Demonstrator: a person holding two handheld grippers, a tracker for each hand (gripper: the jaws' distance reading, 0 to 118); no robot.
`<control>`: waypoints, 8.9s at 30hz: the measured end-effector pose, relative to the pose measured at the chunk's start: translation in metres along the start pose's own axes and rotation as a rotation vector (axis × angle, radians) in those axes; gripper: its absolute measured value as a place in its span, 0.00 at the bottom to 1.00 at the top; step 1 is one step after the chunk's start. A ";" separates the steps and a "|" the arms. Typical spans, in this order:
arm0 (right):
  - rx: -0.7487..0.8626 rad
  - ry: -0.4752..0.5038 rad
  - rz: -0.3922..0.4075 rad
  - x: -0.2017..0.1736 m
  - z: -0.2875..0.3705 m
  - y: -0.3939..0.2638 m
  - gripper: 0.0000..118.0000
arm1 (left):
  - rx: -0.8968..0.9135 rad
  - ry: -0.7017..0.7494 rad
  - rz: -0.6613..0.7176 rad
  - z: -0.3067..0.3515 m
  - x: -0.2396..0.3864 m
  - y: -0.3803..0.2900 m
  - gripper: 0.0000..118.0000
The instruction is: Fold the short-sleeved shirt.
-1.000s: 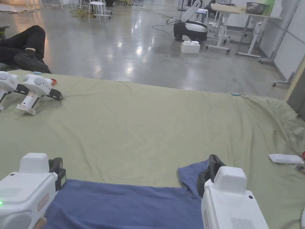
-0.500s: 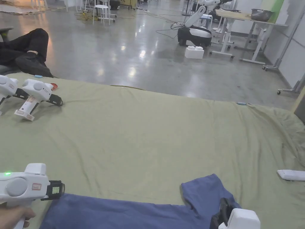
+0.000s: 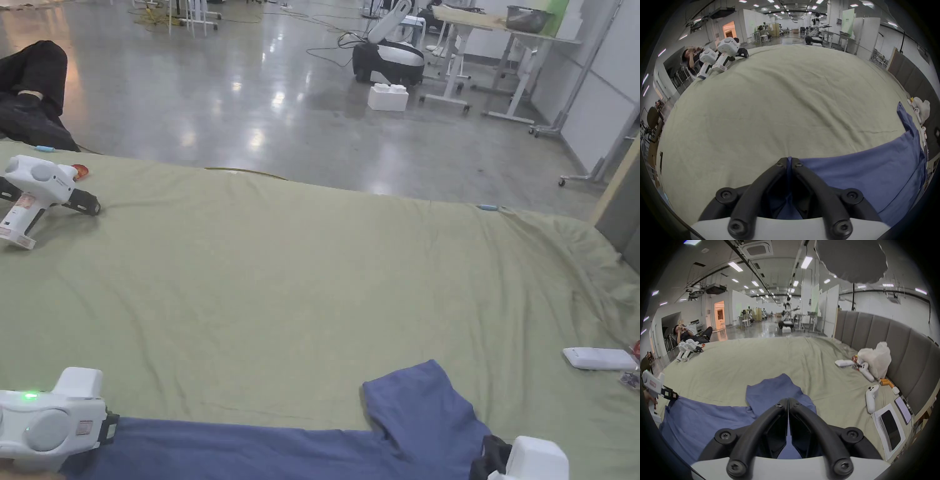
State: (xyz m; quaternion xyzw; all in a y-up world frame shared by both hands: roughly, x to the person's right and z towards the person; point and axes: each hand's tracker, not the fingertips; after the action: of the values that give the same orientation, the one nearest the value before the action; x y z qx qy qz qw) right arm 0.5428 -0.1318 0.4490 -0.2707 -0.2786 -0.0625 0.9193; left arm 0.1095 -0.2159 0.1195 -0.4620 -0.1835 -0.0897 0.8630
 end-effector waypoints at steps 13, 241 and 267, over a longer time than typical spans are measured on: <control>-0.481 0.068 0.038 0.069 -0.164 0.037 0.66 | 0.134 -0.071 0.120 0.060 -0.006 -0.007 0.01; 0.221 0.140 0.049 -0.053 0.089 -0.020 0.01 | -0.067 -0.656 0.398 0.104 -0.052 -0.152 0.68; 0.189 0.138 0.072 -0.058 0.091 -0.024 0.01 | 0.064 -0.620 0.328 0.158 -0.061 -0.131 0.06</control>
State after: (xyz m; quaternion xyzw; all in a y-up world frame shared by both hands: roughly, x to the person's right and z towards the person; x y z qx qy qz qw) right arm 0.4445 -0.1057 0.4916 -0.1878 -0.2096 -0.0214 0.9593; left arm -0.0258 -0.1587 0.2745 -0.4633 -0.3631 0.2003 0.7832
